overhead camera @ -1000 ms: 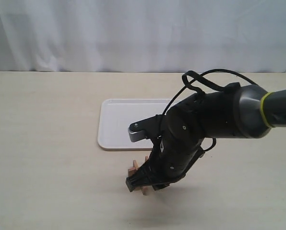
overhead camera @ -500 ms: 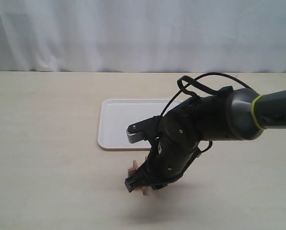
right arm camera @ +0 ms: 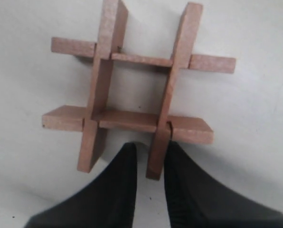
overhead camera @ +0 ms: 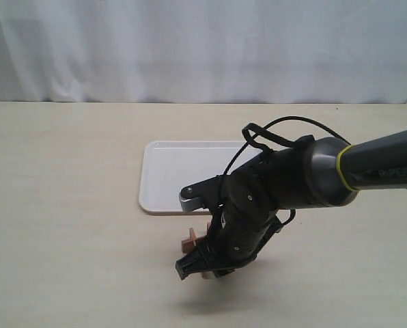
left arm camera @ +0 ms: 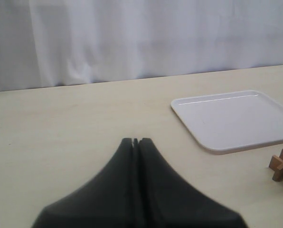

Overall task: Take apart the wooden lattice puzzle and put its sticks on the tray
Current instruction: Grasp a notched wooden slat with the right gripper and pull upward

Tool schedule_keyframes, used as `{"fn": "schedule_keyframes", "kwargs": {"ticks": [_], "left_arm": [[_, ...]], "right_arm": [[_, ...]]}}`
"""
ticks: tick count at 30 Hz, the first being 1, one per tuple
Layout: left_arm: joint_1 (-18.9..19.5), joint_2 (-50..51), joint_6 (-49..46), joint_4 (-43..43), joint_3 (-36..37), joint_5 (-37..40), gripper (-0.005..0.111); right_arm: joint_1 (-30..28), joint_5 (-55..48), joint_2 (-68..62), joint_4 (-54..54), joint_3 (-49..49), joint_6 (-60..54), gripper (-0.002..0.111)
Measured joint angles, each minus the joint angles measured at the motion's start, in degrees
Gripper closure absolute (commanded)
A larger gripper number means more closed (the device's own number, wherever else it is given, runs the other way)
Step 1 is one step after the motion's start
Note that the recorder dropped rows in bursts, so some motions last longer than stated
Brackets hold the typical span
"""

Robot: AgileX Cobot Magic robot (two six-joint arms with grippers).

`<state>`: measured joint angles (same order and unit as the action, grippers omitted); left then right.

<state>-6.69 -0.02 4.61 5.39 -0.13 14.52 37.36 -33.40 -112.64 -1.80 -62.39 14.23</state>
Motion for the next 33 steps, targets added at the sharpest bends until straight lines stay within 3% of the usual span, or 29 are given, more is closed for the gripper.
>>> {"fn": "schedule_keyframes", "kwargs": {"ticks": [11, 17, 33], "left_arm": [[0.0, 0.0, 0.0, 0.0, 0.0, 0.0, 0.107], [0.0, 0.0, 0.0, 0.0, 0.0, 0.0, 0.107], [0.0, 0.0, 0.0, 0.0, 0.0, 0.0, 0.107]], "right_arm": [[0.0, -0.15, 0.0, 0.0, 0.0, 1.54, 0.089], [0.0, -1.1, 0.0, -0.25, 0.0, 1.54, 0.104], [0.0, -1.1, 0.0, -0.38, 0.0, 1.54, 0.104]]}}
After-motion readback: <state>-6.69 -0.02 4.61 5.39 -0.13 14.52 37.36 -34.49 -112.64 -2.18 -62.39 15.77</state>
